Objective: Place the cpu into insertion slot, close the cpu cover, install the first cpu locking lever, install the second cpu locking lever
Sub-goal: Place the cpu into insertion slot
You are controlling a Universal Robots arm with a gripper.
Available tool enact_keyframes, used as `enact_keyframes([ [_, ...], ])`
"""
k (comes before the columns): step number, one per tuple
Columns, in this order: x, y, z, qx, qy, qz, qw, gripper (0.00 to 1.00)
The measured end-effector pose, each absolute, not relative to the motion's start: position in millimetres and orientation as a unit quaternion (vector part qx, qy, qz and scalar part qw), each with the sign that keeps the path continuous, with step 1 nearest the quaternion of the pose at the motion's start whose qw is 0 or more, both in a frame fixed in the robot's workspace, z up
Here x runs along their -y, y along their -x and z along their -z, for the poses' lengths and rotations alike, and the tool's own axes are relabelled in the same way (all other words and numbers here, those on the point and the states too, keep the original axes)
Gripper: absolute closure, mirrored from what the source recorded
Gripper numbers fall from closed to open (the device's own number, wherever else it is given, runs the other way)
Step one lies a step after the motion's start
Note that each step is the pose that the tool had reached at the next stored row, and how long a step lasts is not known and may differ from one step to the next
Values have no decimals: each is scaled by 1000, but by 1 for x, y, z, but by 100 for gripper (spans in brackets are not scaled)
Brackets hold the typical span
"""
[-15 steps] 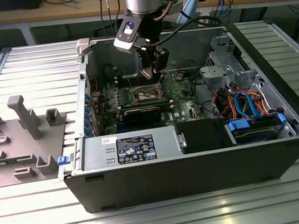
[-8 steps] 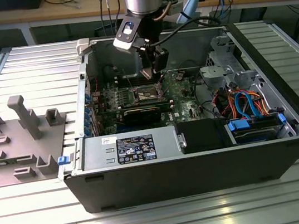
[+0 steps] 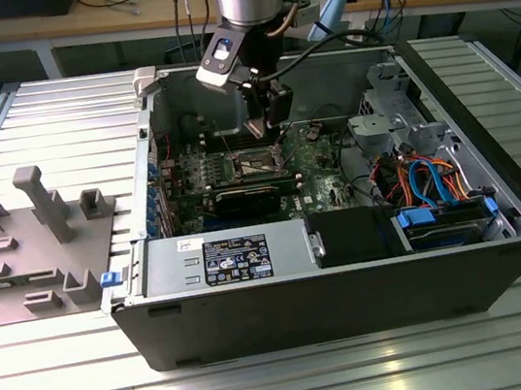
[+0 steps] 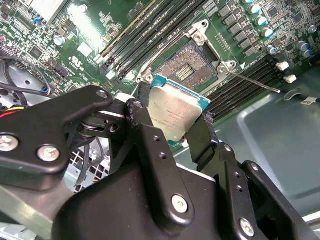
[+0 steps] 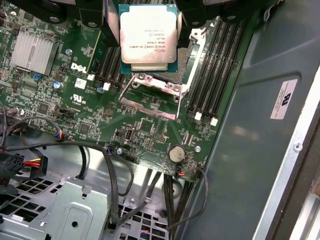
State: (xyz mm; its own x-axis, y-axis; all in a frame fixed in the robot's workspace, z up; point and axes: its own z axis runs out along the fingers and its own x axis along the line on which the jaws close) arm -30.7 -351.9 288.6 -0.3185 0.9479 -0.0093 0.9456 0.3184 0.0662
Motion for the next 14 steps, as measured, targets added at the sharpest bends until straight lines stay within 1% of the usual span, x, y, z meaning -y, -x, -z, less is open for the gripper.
enact_keyframes([
  [14, 352, 31, -288, -802, -596, -24, 23, 46],
])
